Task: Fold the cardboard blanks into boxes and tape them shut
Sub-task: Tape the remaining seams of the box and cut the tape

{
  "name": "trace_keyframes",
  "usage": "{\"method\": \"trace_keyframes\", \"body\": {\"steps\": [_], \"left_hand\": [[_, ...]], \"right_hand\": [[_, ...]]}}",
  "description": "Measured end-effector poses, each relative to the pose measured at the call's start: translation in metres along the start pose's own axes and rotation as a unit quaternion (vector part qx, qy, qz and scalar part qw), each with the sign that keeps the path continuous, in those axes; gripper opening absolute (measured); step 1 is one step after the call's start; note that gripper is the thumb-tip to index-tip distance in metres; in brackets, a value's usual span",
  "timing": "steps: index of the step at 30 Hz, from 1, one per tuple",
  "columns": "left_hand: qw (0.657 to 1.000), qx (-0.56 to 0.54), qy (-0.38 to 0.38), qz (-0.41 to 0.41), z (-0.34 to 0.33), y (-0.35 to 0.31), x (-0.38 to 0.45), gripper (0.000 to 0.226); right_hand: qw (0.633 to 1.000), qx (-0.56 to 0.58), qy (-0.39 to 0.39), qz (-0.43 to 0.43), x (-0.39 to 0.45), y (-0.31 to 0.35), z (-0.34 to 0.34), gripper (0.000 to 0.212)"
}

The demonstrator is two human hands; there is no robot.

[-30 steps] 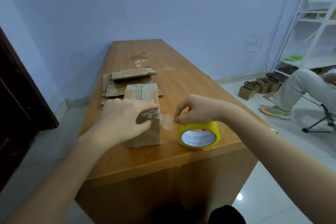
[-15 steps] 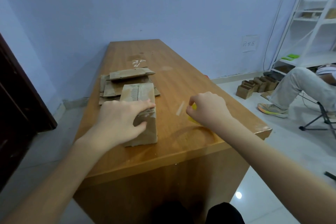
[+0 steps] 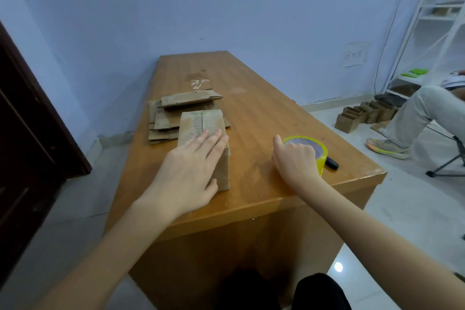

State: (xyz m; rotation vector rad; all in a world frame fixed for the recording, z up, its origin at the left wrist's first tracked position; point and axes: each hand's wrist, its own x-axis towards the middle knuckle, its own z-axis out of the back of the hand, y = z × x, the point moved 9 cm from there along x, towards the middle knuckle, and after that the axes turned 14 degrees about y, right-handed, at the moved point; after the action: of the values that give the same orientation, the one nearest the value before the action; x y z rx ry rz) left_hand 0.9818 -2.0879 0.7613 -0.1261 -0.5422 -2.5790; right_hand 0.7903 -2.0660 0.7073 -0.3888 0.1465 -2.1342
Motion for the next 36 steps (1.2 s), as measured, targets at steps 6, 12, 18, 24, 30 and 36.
{"method": "trace_keyframes", "body": {"steps": [6,12,18,24,30,36], "left_hand": [[0.998,-0.059,-0.002,-0.002,0.006,0.0,0.002,0.08],[0.963,-0.266,0.028,0.033,-0.004,0.018,0.002,0.101],[0.877,-0.474,0.004,0.077,-0.018,0.075,-0.034,0.086],[0.828,-0.558,0.056,-0.007,-0.046,0.072,-0.027,0.073],[0.835,-0.545,0.048,-0.063,-0.039,0.061,-0.019,0.058],[0.862,-0.499,0.044,-0.069,-0.031,0.069,-0.027,0.051]], "right_hand": [[0.995,0.084,-0.042,-0.035,-0.022,-0.006,0.028,0.053],[0.886,0.376,-0.09,0.255,-0.037,0.041,0.077,0.046],[0.778,0.486,0.018,0.396,-0.024,0.054,0.083,0.05],[0.759,0.479,0.158,0.412,-0.013,0.068,0.073,0.055],[0.725,0.496,0.245,0.41,-0.021,0.061,0.07,0.05],[0.773,0.436,0.205,0.413,-0.025,0.064,0.085,0.04]]}}
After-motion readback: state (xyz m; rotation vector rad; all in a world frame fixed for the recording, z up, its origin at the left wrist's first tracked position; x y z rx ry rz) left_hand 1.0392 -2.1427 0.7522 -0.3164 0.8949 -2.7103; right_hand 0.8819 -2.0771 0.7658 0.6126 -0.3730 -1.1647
